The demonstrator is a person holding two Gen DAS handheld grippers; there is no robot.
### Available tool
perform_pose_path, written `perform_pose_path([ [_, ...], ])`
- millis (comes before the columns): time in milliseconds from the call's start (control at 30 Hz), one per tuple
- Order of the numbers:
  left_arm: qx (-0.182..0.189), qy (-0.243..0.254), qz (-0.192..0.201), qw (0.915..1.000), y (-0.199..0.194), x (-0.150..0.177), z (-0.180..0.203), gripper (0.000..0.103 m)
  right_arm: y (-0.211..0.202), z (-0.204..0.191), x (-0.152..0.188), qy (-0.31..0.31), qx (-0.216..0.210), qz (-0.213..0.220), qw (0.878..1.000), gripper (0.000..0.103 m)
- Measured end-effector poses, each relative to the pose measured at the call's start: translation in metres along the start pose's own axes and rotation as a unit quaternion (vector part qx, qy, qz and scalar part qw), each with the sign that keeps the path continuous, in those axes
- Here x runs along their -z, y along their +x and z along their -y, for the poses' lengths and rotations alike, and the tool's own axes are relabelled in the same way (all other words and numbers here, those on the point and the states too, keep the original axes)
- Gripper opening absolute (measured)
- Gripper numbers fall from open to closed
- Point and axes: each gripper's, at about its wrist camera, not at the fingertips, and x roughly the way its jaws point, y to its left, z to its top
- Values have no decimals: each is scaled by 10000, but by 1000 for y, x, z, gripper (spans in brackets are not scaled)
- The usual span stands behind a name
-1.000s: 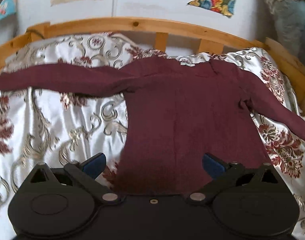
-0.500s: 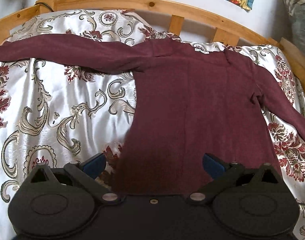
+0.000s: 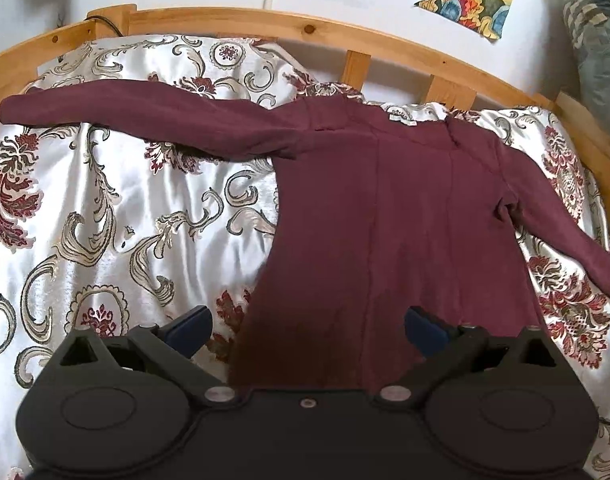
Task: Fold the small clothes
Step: 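Grasp the cuff of the sleeve nearest the right tool with the right tool, then fold the held sleeve across the shirt body with the right tool, then release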
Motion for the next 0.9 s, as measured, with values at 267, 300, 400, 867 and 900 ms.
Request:
perform_pose_path([
  [267, 25, -22, 129, 9999, -7, -2, -7, 102, -48, -99, -7, -2193, -1099, 1062, 9636, 7],
  [300, 24, -38, 145, 9999, -8, -2, -9, 102, -56, -114, -4, -2514, -1307, 1195, 9515, 7],
  [400, 5, -139, 182, 9997, -10, -3, -14, 102, -87, -161, 14, -3498, -2053, 1524, 9013, 7],
  [867, 68, -761, 367, 9964, -17, -5, -38, 102, -172, -231, 191, -5729, -4108, 672, 7060, 6],
  [900, 66, -748, 382, 9964, -17, -5, -38, 102, -172, -227, 201, -5818, -4132, 597, 6980, 6],
])
